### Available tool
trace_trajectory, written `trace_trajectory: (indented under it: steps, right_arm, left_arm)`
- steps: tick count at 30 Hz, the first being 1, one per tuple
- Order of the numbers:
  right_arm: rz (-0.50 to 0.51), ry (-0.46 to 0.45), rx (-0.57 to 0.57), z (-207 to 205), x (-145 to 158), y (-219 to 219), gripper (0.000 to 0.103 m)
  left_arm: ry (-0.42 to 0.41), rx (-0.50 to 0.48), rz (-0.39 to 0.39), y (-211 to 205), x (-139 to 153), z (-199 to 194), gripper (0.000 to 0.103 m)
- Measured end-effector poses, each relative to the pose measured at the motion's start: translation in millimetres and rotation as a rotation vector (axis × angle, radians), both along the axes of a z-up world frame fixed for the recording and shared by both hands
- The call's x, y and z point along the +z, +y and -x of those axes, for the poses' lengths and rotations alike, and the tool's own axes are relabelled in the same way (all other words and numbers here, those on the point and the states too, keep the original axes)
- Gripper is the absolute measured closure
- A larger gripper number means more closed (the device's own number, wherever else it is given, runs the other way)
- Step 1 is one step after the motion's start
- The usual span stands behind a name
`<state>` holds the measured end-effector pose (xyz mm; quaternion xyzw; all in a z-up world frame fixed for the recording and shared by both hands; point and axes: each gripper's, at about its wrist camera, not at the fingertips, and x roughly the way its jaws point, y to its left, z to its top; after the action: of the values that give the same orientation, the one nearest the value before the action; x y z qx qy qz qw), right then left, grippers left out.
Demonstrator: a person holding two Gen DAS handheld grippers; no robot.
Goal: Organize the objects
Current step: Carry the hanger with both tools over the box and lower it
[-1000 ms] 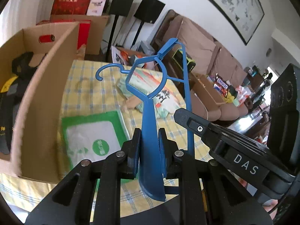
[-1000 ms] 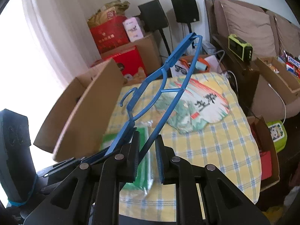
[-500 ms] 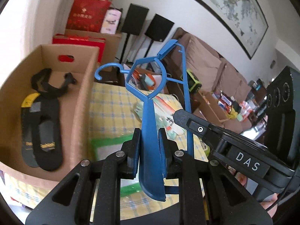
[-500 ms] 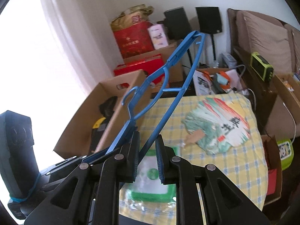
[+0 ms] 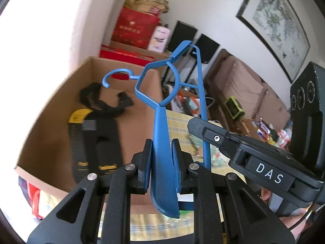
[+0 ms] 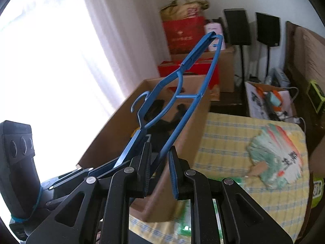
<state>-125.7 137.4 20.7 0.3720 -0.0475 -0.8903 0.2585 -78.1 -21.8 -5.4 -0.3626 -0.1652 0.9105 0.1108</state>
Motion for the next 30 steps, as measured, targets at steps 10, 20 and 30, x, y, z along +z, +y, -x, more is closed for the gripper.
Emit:
trace_trajectory:
  steps: [10, 20, 30]
  right_arm:
    - [0.000, -0.056, 0.070, 18.1, -16.8, -43.5, 0.087]
    - [0.004, -0.183, 0.100, 45.2, -55.2, -60.4, 0.087]
    - [-0.020, -0.231, 0.078, 53.2, -73.1, -60.5, 0.087]
  left_arm:
    - [-0.041, 0.059, 0.025, -36.4, -14.2, 7.3, 0.086]
    - [-0.143, 0.087, 0.061, -45.9, -46.2, 22.8, 0.086]
    - [-0.176, 0.071, 0.101, -38.3, -59.6, 32.6, 0.088]
